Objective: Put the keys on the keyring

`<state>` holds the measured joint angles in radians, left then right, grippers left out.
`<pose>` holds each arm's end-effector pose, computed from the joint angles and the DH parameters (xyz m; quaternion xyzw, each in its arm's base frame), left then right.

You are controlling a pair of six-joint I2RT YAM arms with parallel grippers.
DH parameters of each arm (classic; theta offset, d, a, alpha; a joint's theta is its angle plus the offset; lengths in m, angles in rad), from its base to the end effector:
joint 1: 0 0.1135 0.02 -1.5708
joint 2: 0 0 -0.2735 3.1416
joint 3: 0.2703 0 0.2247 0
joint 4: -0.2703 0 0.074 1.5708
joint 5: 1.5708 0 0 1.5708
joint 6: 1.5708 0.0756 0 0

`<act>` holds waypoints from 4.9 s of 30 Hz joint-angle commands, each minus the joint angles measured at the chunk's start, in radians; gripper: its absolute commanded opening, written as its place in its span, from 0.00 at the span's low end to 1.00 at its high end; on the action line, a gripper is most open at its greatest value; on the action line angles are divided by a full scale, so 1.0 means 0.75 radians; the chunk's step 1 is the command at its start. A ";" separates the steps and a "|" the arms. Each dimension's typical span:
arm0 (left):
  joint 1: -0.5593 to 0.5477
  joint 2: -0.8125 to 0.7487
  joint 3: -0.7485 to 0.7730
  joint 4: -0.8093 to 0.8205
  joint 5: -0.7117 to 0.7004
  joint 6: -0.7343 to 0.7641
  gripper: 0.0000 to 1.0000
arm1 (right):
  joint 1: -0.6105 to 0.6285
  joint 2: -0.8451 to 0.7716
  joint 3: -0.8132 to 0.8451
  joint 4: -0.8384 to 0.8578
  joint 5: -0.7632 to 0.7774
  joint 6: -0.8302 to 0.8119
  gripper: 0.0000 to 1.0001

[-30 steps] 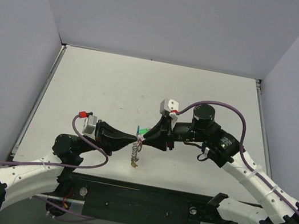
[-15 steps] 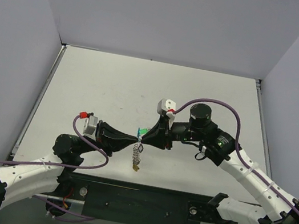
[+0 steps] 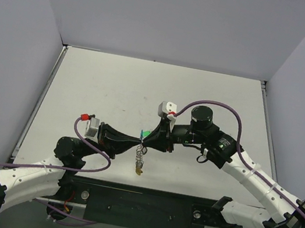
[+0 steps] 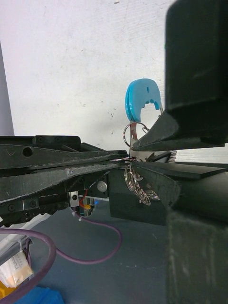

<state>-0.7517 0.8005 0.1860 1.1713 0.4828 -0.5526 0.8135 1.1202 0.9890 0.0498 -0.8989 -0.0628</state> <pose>0.0935 -0.1354 0.3085 0.2548 0.4484 -0.6074 0.6042 0.1247 0.2180 0.3810 -0.5476 0.4748 0.5210 0.4508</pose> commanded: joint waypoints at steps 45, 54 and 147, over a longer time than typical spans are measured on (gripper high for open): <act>-0.145 -0.022 0.345 -0.848 -0.075 0.450 0.61 | -0.001 0.488 0.968 -2.122 0.677 -1.356 0.00; -0.317 0.194 0.261 -0.413 -0.347 0.671 0.53 | 0.057 0.574 0.993 -2.165 0.845 -1.321 0.00; -0.354 0.767 0.351 0.537 -0.347 0.434 0.29 | -0.009 0.586 1.117 -2.163 0.571 -1.262 0.00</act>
<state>-1.0210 1.3693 0.4084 1.3128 0.1997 -0.2264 0.8112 1.5990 1.7882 -1.3090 -0.4427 -1.0187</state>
